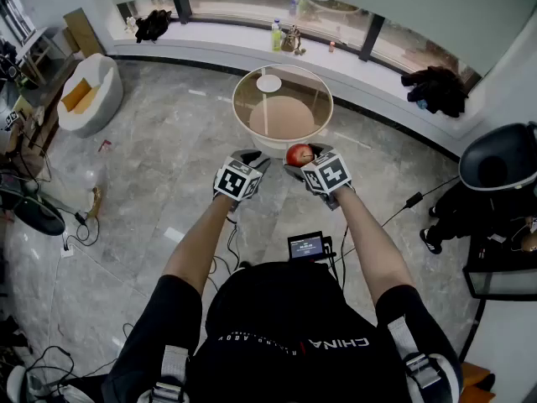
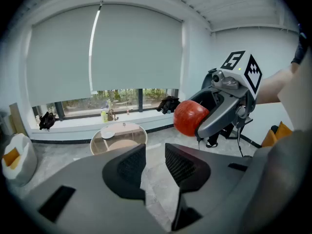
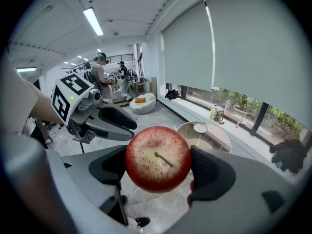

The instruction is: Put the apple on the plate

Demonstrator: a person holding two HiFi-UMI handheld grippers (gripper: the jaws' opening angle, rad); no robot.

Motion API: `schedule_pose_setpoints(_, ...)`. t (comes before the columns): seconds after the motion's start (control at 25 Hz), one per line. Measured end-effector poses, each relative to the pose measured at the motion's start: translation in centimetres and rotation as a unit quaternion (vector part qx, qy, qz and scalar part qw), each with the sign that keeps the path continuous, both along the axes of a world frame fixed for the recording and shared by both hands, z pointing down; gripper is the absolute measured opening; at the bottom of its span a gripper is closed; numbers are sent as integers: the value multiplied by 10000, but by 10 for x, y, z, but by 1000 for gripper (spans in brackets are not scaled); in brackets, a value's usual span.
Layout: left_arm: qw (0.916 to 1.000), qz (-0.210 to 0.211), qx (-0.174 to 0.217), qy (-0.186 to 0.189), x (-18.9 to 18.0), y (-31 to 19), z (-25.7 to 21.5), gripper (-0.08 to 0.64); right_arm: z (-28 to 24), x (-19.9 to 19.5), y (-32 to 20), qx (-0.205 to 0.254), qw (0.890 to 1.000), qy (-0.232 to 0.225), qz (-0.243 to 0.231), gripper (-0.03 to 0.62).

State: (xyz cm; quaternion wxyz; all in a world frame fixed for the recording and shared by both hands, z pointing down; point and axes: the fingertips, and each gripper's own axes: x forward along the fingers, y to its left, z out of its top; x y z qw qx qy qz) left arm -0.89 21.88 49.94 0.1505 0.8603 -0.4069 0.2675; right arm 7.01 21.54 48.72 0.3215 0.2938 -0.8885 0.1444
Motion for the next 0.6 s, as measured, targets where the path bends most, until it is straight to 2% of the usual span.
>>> schedule_pose_setpoints(0.4, 9998, 184, -6, -51, 10, 11, 5, 133, 6, -11, -1, -161, 9998, -104, -29, 387)
schedule_pose_setpoints(0.6, 9997, 226, -62, -36, 10, 8, 4, 133, 2, -11, -2, -377, 9984, -420, 59, 387)
